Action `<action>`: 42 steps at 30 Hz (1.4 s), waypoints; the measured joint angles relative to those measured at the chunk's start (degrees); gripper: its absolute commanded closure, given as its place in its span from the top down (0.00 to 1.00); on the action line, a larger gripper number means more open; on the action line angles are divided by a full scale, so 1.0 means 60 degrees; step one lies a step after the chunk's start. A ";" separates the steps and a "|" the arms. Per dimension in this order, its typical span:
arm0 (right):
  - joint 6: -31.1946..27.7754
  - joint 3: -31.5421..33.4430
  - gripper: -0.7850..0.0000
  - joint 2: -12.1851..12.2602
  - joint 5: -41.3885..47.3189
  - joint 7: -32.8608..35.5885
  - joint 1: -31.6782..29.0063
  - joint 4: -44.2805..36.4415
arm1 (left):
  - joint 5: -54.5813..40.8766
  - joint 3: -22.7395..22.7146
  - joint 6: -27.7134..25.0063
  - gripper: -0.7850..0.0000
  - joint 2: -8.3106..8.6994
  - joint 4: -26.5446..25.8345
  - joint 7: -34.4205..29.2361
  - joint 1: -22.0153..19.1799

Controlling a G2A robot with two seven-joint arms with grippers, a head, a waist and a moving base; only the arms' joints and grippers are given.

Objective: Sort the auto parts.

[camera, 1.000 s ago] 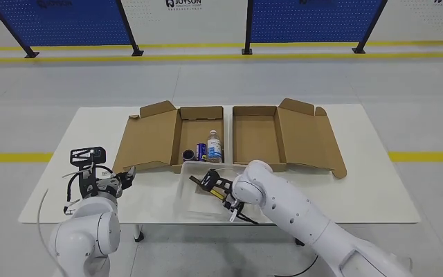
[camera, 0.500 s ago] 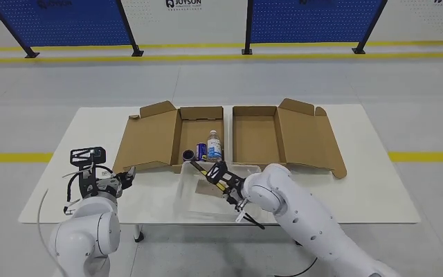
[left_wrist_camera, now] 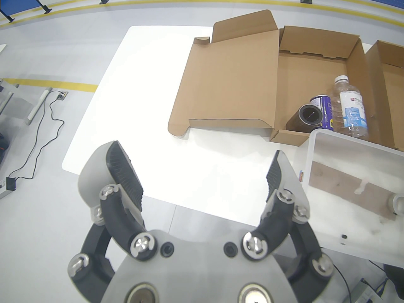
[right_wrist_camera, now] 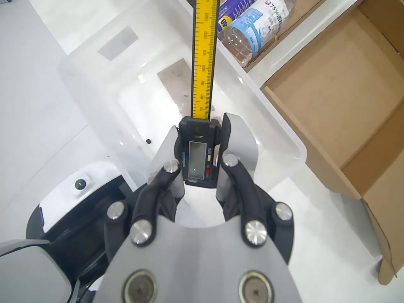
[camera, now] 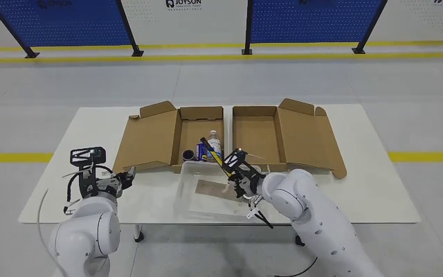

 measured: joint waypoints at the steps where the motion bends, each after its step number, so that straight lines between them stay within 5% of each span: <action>1: -0.0008 0.0058 0.00 0.0013 0.0015 -0.0037 -0.0036 -0.0019 | 0.0000 0.0000 0.0000 1.00 0.0000 0.0000 0.0000 0.0000; 15: 0.0642 0.1053 0.00 0.0058 0.0128 -0.0717 0.0687 0.0649 | 0.0000 0.0000 0.0000 1.00 0.0000 0.0000 0.0000 0.0000; 30: 0.1273 0.1963 0.00 0.0025 0.0923 -0.1471 0.1934 0.3743 | 0.0000 0.0000 0.0000 1.00 0.0000 0.0000 0.0000 0.0000; 42: 0.0871 0.1919 0.00 -0.0080 0.1632 -0.2010 0.2766 0.6262 | 0.0000 0.0000 0.0000 1.00 0.0000 0.0000 0.0000 0.0000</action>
